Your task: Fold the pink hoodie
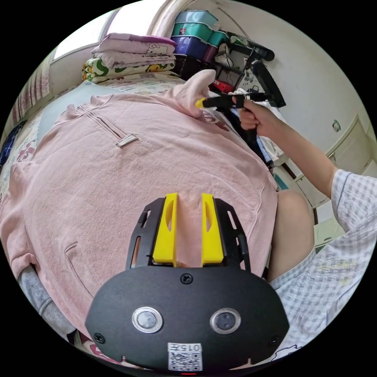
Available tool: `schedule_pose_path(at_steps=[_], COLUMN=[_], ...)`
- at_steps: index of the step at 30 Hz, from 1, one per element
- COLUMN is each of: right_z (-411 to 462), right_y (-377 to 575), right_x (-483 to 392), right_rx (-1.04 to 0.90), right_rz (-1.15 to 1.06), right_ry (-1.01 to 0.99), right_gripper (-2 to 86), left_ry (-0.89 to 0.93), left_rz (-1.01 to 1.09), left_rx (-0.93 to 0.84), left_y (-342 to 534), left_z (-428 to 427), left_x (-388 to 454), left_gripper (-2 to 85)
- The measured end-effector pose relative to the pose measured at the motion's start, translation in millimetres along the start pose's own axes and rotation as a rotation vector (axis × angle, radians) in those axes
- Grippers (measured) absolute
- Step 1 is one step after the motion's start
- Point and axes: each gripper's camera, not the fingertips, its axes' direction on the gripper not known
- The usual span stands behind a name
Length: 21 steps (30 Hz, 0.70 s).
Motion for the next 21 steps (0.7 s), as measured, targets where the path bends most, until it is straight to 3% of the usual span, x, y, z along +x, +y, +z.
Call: schedule_pose_path(at_steps=[3, 7, 13, 18, 21], right_z=[40, 25, 16, 87, 107], right_y=[35, 57, 31, -7, 0], right_x=[-5, 69, 111, 144, 154], right_rx=[-0.066, 0.15, 0.319, 0.163, 0.212], right_rz=[0.02, 0.332, 0.478, 0.644, 0.747], right_ry=[-0.042, -0.295, -0.126, 0.006, -0.133], right_gripper=[3.2, 5.4, 10.7, 9.2, 3.3], left_ry=[-0.02, -0.009, 0.019, 0.048, 0.079], left_rz=[0.012, -0.024, -0.052, -0.07, -0.088], left_rx=[0.0, 0.013, 0.017, 0.013, -0.002], left_y=[4, 13, 20, 23, 23], left_z=[1, -1, -4, -9, -13], left_x=[-8, -29, -62, -93, -114], left_gripper=[9.7, 9.7, 9.5, 8.9, 8.7])
